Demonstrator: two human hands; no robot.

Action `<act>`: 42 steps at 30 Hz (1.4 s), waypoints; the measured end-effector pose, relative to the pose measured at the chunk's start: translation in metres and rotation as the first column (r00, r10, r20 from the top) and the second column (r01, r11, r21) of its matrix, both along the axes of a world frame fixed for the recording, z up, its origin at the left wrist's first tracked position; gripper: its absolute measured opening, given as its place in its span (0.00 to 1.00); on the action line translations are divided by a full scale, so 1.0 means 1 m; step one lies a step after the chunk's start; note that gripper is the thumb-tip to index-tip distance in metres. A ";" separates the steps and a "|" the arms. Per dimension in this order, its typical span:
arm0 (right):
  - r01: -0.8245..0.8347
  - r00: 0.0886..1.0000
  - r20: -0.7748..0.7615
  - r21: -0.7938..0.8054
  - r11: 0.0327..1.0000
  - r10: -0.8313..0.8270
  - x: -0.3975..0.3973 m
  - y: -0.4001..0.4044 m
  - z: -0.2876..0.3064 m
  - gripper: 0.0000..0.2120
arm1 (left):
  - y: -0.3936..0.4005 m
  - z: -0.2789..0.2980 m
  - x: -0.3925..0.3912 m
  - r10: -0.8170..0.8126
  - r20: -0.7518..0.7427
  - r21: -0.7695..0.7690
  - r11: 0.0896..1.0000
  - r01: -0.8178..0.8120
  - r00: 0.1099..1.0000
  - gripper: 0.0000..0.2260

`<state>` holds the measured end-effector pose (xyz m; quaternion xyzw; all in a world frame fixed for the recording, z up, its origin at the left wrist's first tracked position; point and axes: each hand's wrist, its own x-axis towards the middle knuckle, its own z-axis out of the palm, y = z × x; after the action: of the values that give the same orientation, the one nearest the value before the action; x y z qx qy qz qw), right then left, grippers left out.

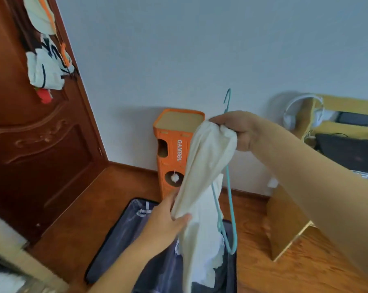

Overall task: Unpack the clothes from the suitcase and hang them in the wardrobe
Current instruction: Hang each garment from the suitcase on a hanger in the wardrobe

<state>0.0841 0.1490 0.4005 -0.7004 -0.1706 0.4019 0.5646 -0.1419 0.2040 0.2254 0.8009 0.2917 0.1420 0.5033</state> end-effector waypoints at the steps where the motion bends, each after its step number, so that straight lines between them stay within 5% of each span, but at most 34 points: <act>1: 0.000 1.000 0.001 0.009 1.000 0.000 0.002 -0.002 0.001 0.13 | 0.001 -0.008 -0.006 0.024 0.044 -0.028 0.999 -0.023 0.999 0.12; 3: 0.028 0.999 0.040 0.020 0.999 -0.029 0.009 -0.010 0.006 0.08 | 0.013 0.001 -0.004 0.239 0.199 -0.262 0.947 -0.183 0.950 0.09; 5: 0.065 0.987 0.146 -0.024 0.998 -0.061 0.021 -0.023 0.006 0.06 | 0.039 0.024 0.000 0.528 0.256 -0.534 0.776 -0.336 0.810 0.08; 6: 0.067 0.981 0.184 -0.069 0.995 -0.054 0.027 -0.031 0.004 0.06 | 0.055 0.044 0.003 0.587 0.272 -0.546 0.746 -0.380 0.762 0.07; 10: 0.125 0.960 0.271 -0.207 0.970 -0.066 0.044 -0.058 -0.012 0.05 | 0.095 0.114 0.024 0.409 0.335 -0.025 0.905 -0.425 0.849 0.13; 13: 0.152 0.967 0.231 -0.197 0.969 -0.105 0.048 -0.074 -0.014 0.06 | 0.097 0.157 0.049 0.309 0.355 0.154 0.911 -0.382 0.882 0.14; 18: 0.279 0.911 0.372 -0.238 0.930 -0.178 0.049 -0.096 -0.010 0.04 | 0.069 0.199 0.070 0.268 0.380 -0.188 0.960 -0.209 0.885 0.07; 21: 0.303 0.880 0.435 -0.209 0.930 -0.189 0.044 -0.106 -0.012 0.03 | 0.060 0.208 0.071 0.227 0.416 -0.271 0.955 -0.119 0.880 0.08; 26: -0.123 0.992 0.043 0.030 0.992 0.121 0.021 -0.109 -0.006 0.06 | 0.075 0.217 0.079 0.188 0.465 -0.317 0.948 -0.036 0.865 0.12; 29: -0.176 0.955 -0.206 0.196 0.965 0.216 0.006 -0.082 0.008 0.05 | 0.059 0.203 0.087 -0.010 0.272 -0.247 0.966 0.080 0.962 0.25; 31: -0.138 0.925 -0.307 0.274 0.952 0.223 -0.006 -0.062 0.017 0.06 | 0.038 0.170 0.081 0.154 0.192 0.008 0.987 -0.158 0.969 0.26; 32: -0.108 0.914 -0.346 0.298 0.949 0.212 -0.010 -0.055 0.018 0.08 | 0.021 0.148 0.071 0.287 0.278 0.082 0.944 -0.320 0.917 0.22; 34: -0.048 0.900 -0.396 0.323 0.945 0.181 -0.014 -0.042 0.015 0.10 | -0.016 0.099 0.044 0.387 0.441 0.017 0.898 -0.439 0.810 0.13; 36: -0.031 0.898 -0.409 0.305 0.952 0.160 -0.019 -0.035 0.011 0.09 | -0.042 0.053 0.025 0.320 0.327 -0.036 0.945 -0.326 0.889 0.08; 38: -0.054 0.909 -0.388 0.259 0.964 0.155 -0.021 -0.029 0.009 0.10 | -0.043 0.011 0.014 0.200 0.107 0.069 0.976 -0.208 0.974 0.05; 42: 0.001 0.914 -0.396 0.225 0.974 0.091 -0.003 -0.032 0.012 0.10 | 0.008 -0.011 -0.006 0.202 -0.123 0.167 0.969 -0.181 0.972 0.10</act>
<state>0.0812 0.1172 0.4122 -0.5311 -0.1102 0.5294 0.6523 -0.1483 0.2117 0.2149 0.8134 0.3902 0.1562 0.4022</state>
